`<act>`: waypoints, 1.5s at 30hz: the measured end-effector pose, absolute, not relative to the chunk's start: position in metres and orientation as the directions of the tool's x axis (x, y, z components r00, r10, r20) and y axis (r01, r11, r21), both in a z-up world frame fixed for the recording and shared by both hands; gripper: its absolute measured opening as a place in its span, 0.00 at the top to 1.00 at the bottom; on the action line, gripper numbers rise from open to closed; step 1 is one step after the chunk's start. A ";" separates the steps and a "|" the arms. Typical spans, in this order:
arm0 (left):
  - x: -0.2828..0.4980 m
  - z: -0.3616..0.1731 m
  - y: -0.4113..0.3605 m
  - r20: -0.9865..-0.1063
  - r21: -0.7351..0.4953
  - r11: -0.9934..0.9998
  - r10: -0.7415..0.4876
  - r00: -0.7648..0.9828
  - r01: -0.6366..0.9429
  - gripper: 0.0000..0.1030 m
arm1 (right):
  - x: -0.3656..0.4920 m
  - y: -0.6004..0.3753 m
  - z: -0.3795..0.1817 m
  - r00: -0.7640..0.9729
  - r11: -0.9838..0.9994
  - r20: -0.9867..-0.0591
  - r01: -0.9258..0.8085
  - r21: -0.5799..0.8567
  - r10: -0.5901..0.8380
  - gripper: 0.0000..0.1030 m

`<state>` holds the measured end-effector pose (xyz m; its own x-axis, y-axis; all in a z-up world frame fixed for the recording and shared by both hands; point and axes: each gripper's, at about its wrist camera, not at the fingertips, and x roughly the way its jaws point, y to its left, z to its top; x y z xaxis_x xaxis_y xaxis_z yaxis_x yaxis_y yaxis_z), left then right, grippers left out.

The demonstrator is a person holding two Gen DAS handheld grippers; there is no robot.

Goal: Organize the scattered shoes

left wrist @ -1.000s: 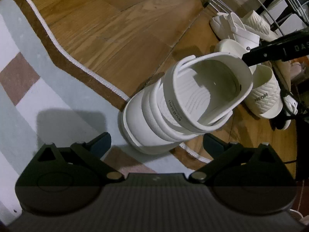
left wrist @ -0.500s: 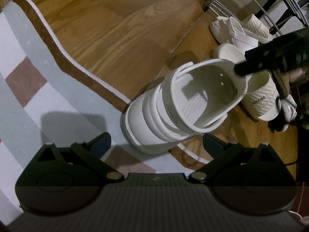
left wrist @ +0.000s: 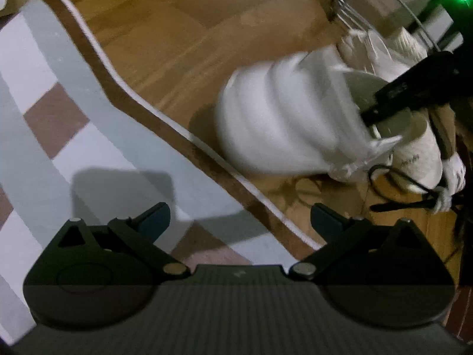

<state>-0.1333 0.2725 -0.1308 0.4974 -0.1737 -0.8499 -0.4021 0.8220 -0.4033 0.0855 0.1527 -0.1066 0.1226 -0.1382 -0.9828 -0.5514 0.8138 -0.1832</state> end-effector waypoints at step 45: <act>-0.137 -0.125 0.283 -0.848 -0.408 0.810 -0.166 0.503 -0.421 0.00 | 0.076 0.079 -0.117 -0.243 0.930 -0.929 -0.172 0.325 0.280 0.51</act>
